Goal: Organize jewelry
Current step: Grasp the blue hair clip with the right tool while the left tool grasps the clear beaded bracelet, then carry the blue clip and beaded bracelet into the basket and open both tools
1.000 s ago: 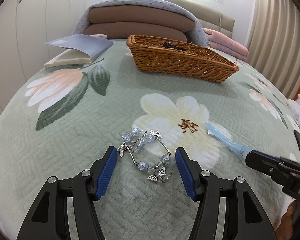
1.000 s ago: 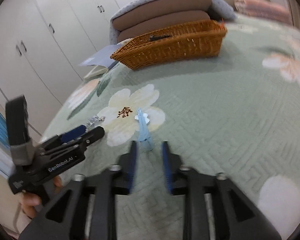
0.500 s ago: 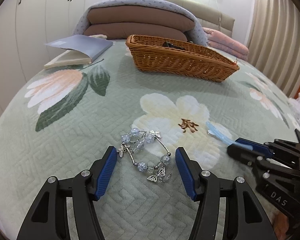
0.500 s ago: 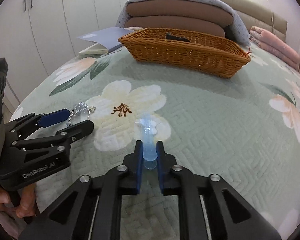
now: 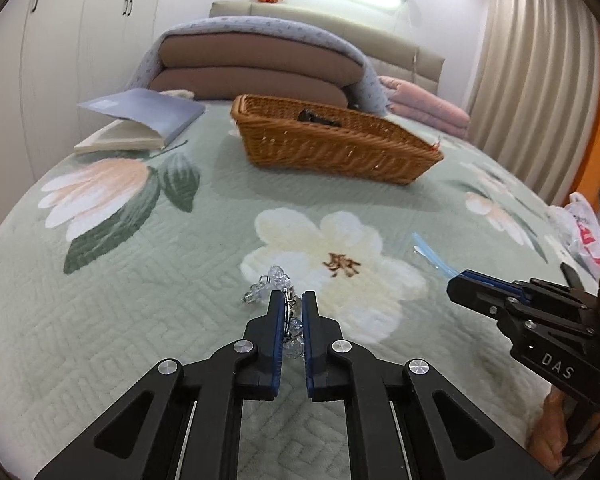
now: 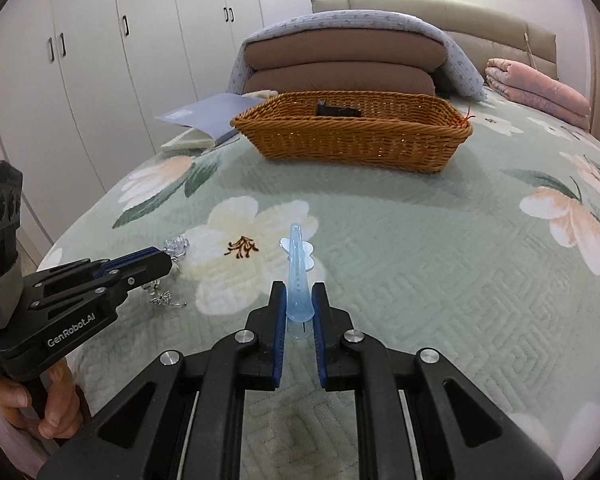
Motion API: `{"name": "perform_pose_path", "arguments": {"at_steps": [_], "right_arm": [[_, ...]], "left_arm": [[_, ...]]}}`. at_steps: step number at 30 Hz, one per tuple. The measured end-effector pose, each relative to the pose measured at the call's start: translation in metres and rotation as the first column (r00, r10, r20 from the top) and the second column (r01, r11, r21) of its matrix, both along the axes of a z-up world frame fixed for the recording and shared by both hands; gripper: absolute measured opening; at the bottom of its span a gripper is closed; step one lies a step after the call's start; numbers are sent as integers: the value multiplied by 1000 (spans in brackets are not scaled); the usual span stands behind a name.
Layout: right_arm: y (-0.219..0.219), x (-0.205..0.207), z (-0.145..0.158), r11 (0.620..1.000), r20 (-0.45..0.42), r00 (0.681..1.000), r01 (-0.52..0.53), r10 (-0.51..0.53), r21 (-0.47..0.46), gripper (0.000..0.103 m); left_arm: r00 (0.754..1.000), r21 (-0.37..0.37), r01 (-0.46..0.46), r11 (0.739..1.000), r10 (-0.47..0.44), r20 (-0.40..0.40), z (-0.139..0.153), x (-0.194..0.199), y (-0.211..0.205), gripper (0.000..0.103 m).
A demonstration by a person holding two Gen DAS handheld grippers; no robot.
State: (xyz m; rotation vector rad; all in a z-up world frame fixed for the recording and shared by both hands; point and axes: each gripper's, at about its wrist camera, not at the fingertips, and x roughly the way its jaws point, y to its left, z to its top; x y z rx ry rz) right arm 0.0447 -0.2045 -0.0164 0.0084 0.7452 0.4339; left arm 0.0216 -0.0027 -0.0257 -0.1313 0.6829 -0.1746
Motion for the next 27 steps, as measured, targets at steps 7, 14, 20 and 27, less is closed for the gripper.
{"name": "perform_pose_path", "arguments": {"at_steps": [7, 14, 20, 27], "right_arm": [[-2, 0, 1, 1000, 3, 1000, -1, 1, 16, 14], [-7, -4, 7, 999, 27, 1000, 12, -13, 42, 14], [-13, -5, 21, 998, 59, 997, 38, -41, 50, 14], [-24, 14, 64, 996, 141, 987, 78, -83, 35, 14]], "left_arm": [[999, -59, 28, 998, -26, 36, 9, -4, 4, 8], [994, -169, 77, 983, -62, 92, 29, -7, 15, 8], [983, -180, 113, 977, -84, 161, 55, -6, 14, 8], [966, -155, 156, 976, -118, 231, 94, 17, 2, 8]]}}
